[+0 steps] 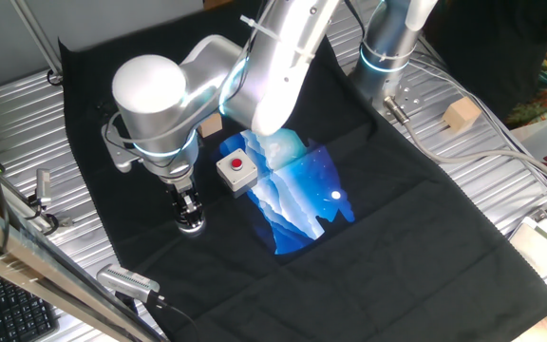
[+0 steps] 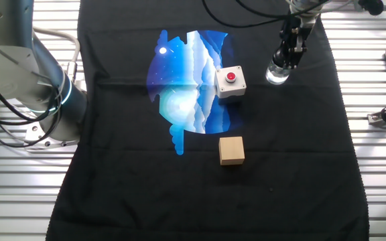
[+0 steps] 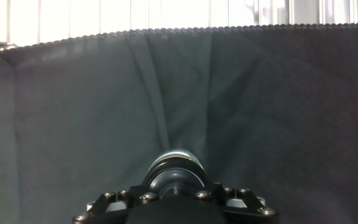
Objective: Screw the lid onto the jar
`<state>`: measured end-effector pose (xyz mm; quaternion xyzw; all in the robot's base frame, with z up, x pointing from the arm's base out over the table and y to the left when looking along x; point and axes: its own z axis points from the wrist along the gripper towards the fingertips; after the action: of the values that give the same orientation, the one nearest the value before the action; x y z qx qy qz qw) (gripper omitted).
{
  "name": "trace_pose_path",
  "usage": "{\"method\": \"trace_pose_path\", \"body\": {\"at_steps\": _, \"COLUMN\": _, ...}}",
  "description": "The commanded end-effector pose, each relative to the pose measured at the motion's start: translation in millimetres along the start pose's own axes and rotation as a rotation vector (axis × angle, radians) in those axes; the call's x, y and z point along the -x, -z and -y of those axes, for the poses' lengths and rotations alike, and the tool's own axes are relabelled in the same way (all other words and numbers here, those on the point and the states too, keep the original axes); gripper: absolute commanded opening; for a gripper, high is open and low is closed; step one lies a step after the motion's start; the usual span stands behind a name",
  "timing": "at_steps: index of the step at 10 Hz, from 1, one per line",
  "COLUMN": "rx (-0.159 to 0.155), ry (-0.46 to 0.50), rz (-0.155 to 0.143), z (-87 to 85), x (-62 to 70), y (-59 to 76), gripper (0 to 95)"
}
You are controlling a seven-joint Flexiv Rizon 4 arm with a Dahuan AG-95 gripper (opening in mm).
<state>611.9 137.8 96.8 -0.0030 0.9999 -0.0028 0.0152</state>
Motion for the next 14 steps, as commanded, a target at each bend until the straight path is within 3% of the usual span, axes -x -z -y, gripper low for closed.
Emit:
{"method": "trace_pose_path", "body": {"at_steps": 1, "rx": 0.026, "ry": -0.020, "rz": 0.013, "z": 1.0, "x": 0.1, "y": -0.6, "gripper": 0.0}}
{"method": "trace_pose_path", "body": {"at_steps": 14, "rx": 0.021, "ry": -0.019, "rz": 0.014, "z": 1.7, "x": 0.4, "y": 0.8, "gripper": 0.0}}
